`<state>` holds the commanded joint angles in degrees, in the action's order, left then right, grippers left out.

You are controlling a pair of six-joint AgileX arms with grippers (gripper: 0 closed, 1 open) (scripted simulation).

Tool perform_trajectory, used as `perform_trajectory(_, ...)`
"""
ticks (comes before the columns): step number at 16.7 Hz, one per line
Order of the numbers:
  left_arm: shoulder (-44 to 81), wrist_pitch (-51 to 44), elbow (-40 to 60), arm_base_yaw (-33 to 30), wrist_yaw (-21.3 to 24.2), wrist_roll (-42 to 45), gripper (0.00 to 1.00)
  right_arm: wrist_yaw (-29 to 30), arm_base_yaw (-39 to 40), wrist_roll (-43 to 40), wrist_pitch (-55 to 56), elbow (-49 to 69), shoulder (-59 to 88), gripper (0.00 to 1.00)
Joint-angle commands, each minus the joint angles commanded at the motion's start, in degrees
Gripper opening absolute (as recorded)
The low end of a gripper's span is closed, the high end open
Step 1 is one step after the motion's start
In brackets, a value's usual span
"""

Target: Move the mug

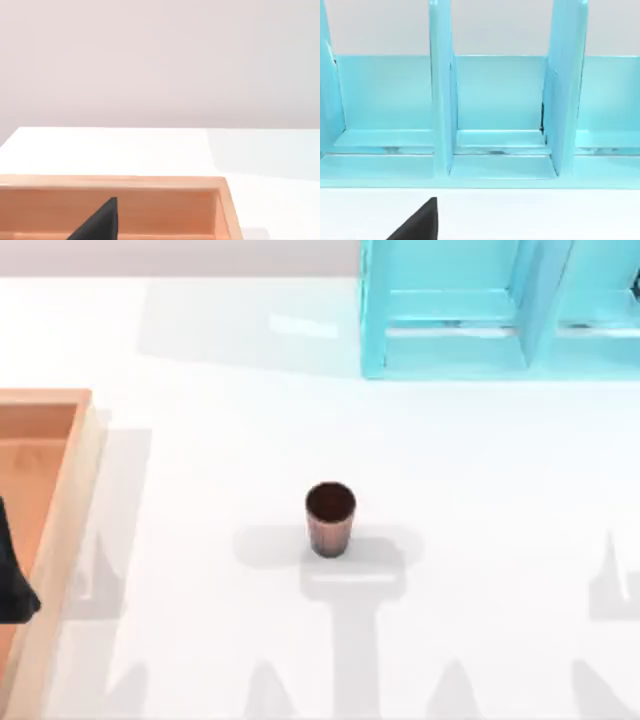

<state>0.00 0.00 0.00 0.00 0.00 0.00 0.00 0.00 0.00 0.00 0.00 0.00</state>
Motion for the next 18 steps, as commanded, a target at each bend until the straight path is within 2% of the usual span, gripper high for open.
perform_trajectory(4, 0.0, 0.0, 0.0, 0.0, 0.0, 0.0, 1.00, 0.0, 0.6, 0.3, -0.8, 1.3, 1.3, 1.00)
perform_trajectory(8, 0.0, 0.0, 0.0, 0.0, 0.0, 0.0, 1.00, 0.5, 4.2, 2.6, -6.6, 9.5, 10.1, 1.00)
perform_trajectory(12, 0.0, 0.0, 0.0, 0.0, 0.0, 0.0, 1.00, 1.4, 10.0, 6.8, -17.6, 23.1, 26.6, 1.00)
perform_trajectory(18, 0.0, 0.0, 0.0, 0.0, 0.0, 0.0, 1.00, 3.0, 20.6, 15.5, -41.6, 48.7, 61.5, 1.00)
